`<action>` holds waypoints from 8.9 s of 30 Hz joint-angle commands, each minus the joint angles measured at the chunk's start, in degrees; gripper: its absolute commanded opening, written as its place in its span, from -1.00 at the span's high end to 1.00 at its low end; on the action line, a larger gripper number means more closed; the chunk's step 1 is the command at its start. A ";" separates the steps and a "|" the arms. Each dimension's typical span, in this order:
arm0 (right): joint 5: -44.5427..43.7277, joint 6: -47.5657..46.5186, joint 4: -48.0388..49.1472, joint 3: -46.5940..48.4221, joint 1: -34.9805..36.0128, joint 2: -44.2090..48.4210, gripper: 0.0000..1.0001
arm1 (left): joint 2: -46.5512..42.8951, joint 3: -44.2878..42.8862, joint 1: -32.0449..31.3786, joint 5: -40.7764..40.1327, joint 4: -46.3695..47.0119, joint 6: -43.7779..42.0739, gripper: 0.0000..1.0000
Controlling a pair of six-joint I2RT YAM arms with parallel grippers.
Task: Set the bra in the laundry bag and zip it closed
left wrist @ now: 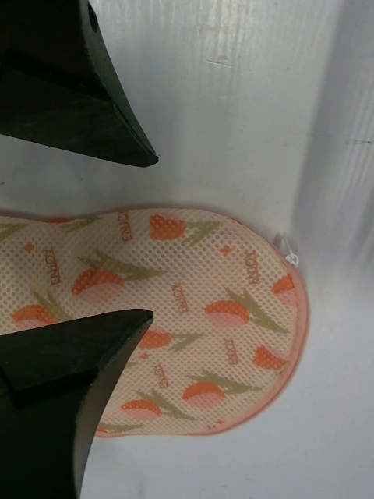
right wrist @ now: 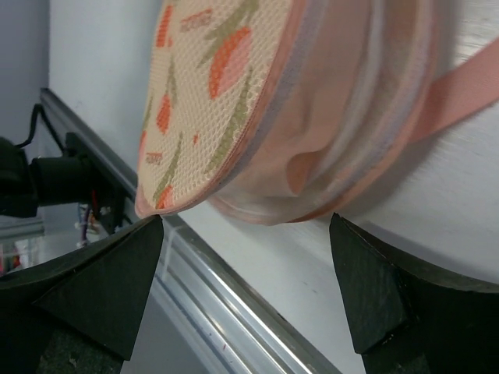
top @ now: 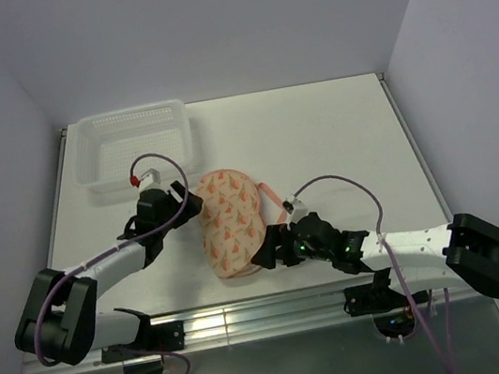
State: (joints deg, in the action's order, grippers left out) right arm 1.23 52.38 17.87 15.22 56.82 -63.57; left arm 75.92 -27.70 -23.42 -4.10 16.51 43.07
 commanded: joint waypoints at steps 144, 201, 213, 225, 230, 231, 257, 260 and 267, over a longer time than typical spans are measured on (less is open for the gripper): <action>2.46 2.90 10.96 7.01 -8.65 -15.09 -0.37 | -22.85 18.04 -27.20 -6.45 -3.25 3.52 0.23; 3.68 -0.52 10.43 8.07 -15.77 -18.87 0.20 | -4.11 8.02 -40.04 -17.87 4.14 1.67 1.00; 10.71 -18.97 -6.87 18.08 -28.16 -17.11 0.98 | -7.10 10.74 -40.12 -19.37 1.07 3.16 0.99; 10.12 -4.95 -0.67 5.28 -20.88 -3.43 -0.66 | 2.29 2.05 -40.30 -11.99 10.89 7.99 1.00; 5.36 7.72 11.30 -4.40 -16.48 1.78 -0.69 | 5.90 -0.68 -40.48 -10.23 12.49 7.56 1.00; 4.92 8.26 12.27 -4.67 -16.04 1.70 -0.70 | 6.17 -0.60 -40.56 -9.79 13.19 7.56 1.00; 3.42 15.03 21.60 -6.61 -14.72 -6.39 -0.53 | 7.66 -1.12 -42.41 -11.11 13.46 6.24 1.00; 2.72 14.07 19.49 -6.17 -14.63 -6.21 -0.57 | 7.58 -1.65 -42.41 -11.98 13.02 5.01 1.00; 2.98 13.27 15.62 -4.15 -14.63 -6.39 -0.96 | 7.58 -1.48 -42.41 -13.57 13.54 3.87 0.99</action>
State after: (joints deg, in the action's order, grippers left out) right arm 5.37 66.37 35.07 9.34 41.76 -70.85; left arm 84.27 -27.35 -65.41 -15.88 27.14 48.69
